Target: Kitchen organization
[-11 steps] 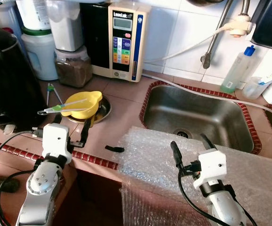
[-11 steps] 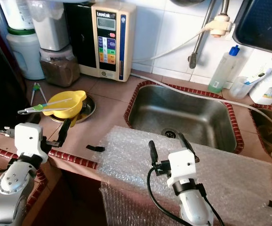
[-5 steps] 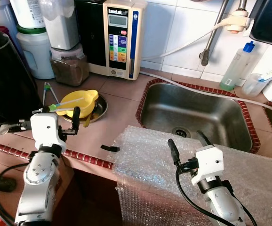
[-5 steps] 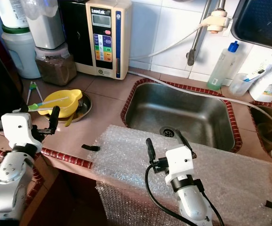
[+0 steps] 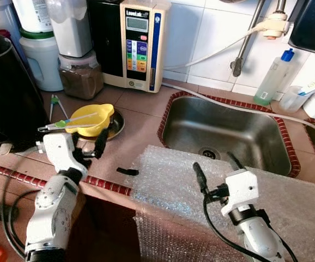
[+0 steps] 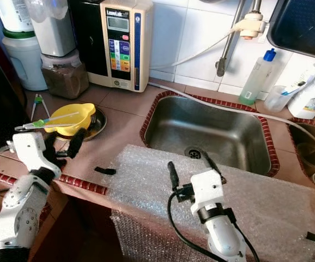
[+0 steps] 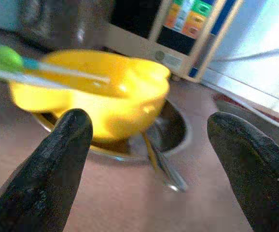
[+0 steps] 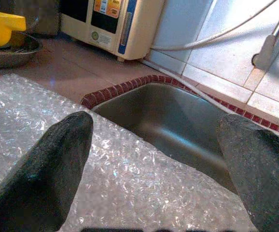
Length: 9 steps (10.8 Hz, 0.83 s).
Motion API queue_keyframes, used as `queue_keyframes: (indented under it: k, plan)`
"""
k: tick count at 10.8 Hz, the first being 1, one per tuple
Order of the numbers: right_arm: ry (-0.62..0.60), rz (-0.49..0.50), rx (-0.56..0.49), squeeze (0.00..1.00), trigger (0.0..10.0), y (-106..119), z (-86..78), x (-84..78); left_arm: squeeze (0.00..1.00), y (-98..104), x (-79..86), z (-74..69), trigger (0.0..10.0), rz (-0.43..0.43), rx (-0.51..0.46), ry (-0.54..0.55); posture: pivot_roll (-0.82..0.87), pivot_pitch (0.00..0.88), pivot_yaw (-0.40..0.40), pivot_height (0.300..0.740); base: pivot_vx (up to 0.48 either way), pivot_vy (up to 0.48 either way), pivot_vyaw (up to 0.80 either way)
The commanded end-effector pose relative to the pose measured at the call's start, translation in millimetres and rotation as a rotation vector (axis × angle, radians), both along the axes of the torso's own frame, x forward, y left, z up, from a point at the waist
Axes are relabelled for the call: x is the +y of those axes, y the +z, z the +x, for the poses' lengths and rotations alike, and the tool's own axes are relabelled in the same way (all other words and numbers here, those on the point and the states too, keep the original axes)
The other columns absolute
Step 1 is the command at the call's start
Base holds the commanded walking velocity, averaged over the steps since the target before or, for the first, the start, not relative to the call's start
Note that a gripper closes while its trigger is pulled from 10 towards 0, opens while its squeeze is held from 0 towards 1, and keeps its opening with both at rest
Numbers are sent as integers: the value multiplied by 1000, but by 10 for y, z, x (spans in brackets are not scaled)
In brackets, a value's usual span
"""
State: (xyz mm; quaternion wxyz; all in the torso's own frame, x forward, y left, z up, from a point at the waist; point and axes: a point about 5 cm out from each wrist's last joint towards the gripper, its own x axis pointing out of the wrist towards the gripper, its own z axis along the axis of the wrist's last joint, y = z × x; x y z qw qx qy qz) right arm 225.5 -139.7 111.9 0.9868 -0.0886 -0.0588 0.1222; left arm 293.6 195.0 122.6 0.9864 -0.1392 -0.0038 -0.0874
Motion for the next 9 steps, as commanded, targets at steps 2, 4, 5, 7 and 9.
queue_keyframes:
  k: [2,4,5,7,9]
  plan:
    - [6,-7,-4,0,10000,25,-6,-17,0,-61,72,-59,10000,-33,62,-164,136,0,-75,740,0,0,0]
    - [11,-9,-3,0,10000,25,8,-15,0,-41,295,-19,10000,-10,81,-134,139,0,-78,740,0,0,0]
    - [13,-10,-7,0,10000,35,26,-14,0,6,425,83,10000,4,87,-47,137,0,-77,740,0,0,0]
    - [13,-13,-12,0,10000,43,30,-13,0,22,437,183,10000,9,114,-37,131,0,-75,740,0,0,0]
    - [11,-22,-17,0,10000,51,19,-17,0,120,403,302,10000,9,41,6,110,0,-64,740,0,0,0]
